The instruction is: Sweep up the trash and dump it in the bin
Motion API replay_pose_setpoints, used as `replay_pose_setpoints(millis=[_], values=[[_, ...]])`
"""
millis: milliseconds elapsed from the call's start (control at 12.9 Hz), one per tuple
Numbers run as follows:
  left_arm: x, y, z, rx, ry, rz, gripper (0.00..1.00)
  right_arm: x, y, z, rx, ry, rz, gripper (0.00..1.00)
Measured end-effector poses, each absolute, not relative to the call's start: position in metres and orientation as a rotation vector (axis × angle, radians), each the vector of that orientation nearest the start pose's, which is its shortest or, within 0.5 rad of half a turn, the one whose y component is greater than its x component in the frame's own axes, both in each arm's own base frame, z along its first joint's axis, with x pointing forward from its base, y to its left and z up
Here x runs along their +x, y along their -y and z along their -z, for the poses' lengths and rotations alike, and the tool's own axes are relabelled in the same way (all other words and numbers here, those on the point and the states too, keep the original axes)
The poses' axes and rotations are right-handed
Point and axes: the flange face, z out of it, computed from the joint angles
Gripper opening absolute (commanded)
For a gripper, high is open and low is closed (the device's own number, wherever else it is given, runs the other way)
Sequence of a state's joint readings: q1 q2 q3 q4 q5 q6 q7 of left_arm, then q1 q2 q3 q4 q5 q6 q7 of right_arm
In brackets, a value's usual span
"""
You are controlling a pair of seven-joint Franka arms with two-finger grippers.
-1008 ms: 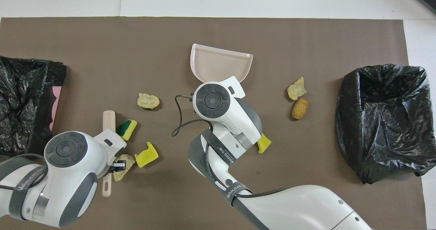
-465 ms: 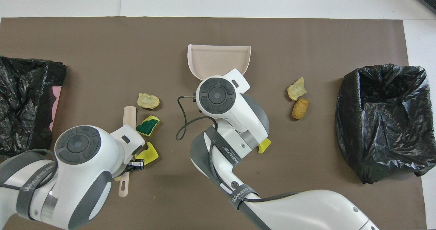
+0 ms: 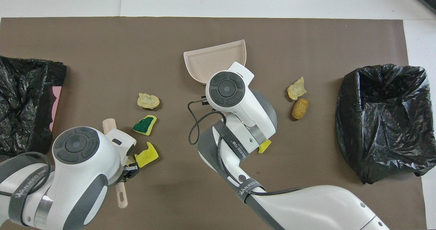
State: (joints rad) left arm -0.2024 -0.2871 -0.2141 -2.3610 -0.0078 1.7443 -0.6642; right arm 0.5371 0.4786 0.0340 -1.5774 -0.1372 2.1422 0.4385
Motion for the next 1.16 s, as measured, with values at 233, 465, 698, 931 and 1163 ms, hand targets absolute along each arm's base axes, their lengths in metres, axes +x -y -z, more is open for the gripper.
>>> replay_pose_setpoints(millis=[233,465,698,931,1163], values=[[0.353,0.147,-0.403,-2.804,0.570,-0.393,0.00,0.587,-0.359,-0.373,-3.152,0.663,0.126,0.00],[0.333,0.129,-0.397,-2.755,0.668,-0.403,0.00,0.588,-0.347,-0.381,-3.086,0.982,0.080,0.00],[0.318,0.128,-0.378,-2.701,0.781,-0.427,0.00,0.590,-0.329,-0.389,-2.972,1.265,0.042,0.00],[0.315,0.150,-0.367,-2.738,0.930,-0.432,0.00,0.590,-0.294,-0.401,-2.801,1.519,-0.094,0.00],[0.320,0.179,-0.356,-2.772,1.079,-0.438,0.00,0.585,-0.264,-0.402,-2.595,1.766,-0.220,0.00]])
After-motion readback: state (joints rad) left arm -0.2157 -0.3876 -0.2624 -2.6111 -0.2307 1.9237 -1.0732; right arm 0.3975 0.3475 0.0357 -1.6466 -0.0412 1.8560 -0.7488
